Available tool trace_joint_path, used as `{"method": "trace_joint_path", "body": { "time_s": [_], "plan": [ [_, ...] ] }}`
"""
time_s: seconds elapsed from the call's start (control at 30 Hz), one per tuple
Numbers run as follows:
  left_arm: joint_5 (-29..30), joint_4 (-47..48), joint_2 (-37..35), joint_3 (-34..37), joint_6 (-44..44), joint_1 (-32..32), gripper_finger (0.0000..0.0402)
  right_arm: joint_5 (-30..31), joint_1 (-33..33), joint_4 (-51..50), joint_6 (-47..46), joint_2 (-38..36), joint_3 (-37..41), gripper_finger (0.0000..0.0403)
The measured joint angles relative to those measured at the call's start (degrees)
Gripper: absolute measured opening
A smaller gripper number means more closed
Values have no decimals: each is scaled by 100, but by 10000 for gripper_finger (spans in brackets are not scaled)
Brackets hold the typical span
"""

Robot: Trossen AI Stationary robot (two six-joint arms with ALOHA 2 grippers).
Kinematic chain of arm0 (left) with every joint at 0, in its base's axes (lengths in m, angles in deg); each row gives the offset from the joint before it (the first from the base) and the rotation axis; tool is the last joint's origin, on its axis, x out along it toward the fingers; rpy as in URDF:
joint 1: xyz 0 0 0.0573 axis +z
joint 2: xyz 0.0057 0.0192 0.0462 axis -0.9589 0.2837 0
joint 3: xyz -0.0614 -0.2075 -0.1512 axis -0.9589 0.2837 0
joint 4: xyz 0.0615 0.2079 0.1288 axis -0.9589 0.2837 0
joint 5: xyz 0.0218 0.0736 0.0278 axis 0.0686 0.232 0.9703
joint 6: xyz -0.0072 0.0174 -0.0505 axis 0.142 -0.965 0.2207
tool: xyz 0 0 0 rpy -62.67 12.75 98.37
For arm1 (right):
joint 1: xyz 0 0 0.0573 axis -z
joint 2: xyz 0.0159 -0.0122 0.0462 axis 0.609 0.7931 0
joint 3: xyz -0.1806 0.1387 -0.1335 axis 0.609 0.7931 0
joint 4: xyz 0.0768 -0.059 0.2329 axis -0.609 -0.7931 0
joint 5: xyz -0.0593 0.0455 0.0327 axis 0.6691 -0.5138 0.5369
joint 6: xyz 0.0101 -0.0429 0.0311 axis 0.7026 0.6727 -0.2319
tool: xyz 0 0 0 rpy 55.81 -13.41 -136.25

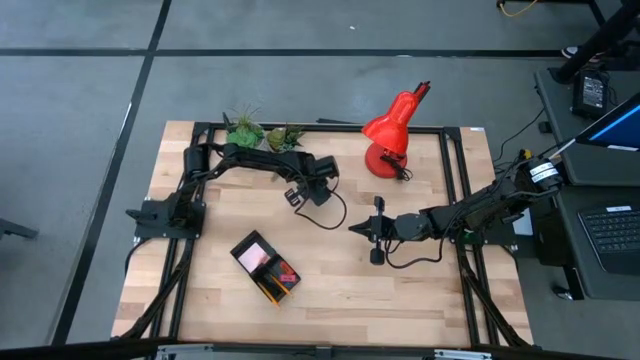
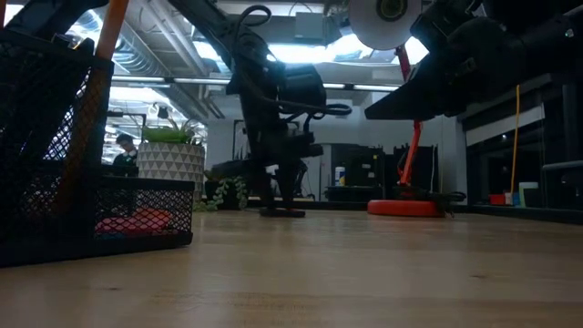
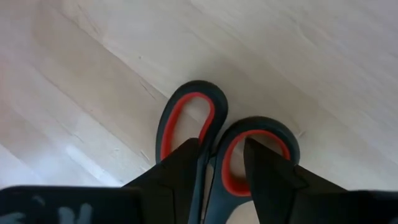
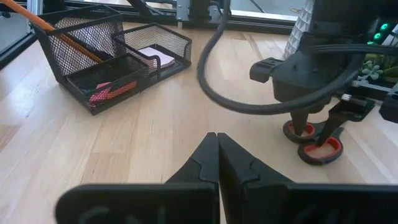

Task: Pick and place office supplies into organizer
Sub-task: Put the black scissors into the black desk organizer

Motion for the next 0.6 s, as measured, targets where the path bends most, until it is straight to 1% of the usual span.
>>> {"method": "trace_joint_path", "body": {
  "time_s": [0.1,0.3,0.53,0.6],
  "plan": [
    [-133,-4,7,3,65,58,127,-5,1,-1,1,0,0,0],
    [-136,-7,10,10,104,90,127,-4,1,-2,7,0,0,0],
    [-166,-33,10,16,-246,93,127,-19,0,-2,2,0,0,0],
    [-166,-37,10,18,-261,93,127,-171,2,-1,2,-1,0,0]
  ]
}}
